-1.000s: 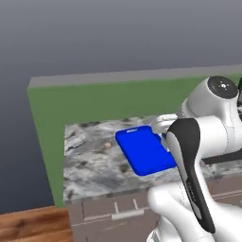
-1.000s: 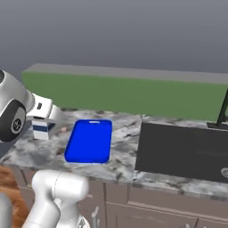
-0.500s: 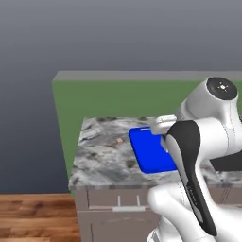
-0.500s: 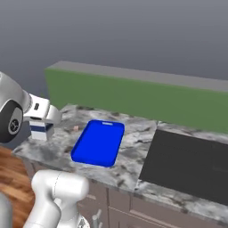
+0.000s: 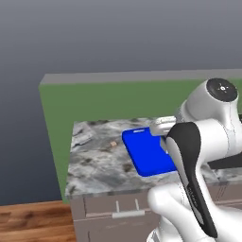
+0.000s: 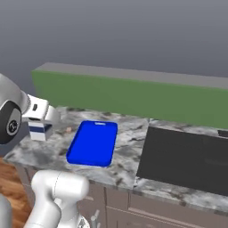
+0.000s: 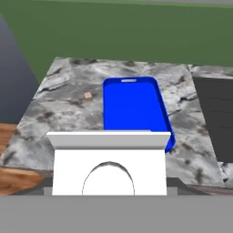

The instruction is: Take out the milk from the fridge and place it on the tray on the counter. Then take the sugar cube near the tray and place it in the tray.

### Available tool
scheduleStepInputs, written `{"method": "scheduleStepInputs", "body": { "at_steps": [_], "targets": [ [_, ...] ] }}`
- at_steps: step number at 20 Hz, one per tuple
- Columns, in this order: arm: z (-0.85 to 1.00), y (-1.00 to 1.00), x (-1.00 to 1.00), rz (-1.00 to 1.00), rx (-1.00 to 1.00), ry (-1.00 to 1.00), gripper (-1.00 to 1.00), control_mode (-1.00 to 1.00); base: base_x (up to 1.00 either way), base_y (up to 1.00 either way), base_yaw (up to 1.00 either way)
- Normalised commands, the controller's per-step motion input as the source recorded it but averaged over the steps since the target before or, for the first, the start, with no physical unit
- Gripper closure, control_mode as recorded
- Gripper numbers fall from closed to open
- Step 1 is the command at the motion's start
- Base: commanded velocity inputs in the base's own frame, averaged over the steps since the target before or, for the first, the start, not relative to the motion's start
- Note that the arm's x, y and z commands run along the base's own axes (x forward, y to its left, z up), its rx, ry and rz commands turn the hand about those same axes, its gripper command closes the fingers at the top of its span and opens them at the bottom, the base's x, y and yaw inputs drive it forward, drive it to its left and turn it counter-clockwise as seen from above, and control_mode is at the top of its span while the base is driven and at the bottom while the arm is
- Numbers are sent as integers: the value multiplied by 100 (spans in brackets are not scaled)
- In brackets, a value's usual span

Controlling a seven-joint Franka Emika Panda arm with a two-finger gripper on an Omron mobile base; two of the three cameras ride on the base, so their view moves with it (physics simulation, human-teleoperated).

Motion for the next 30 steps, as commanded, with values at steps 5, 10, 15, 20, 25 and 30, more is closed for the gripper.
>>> {"method": "scheduleStepInputs", "body": {
  "at_steps": [5,10,15,20,25,30],
  "targets": [
    [0,0,0,0,0,0,100,100,83,0,-6],
    [-74,-15,99,9,0,-5,100,-100,0,0,0],
    [-99,-60,98,40,0,-10,100,-100,0,0,0],
    [-67,-50,88,35,0,-25,100,-100,0,0,0],
    [-29,-11,82,16,0,-6,100,-100,0,0,0],
    [-6,0,50,3,0,1,100,-100,0,0,0]
  ]
}}
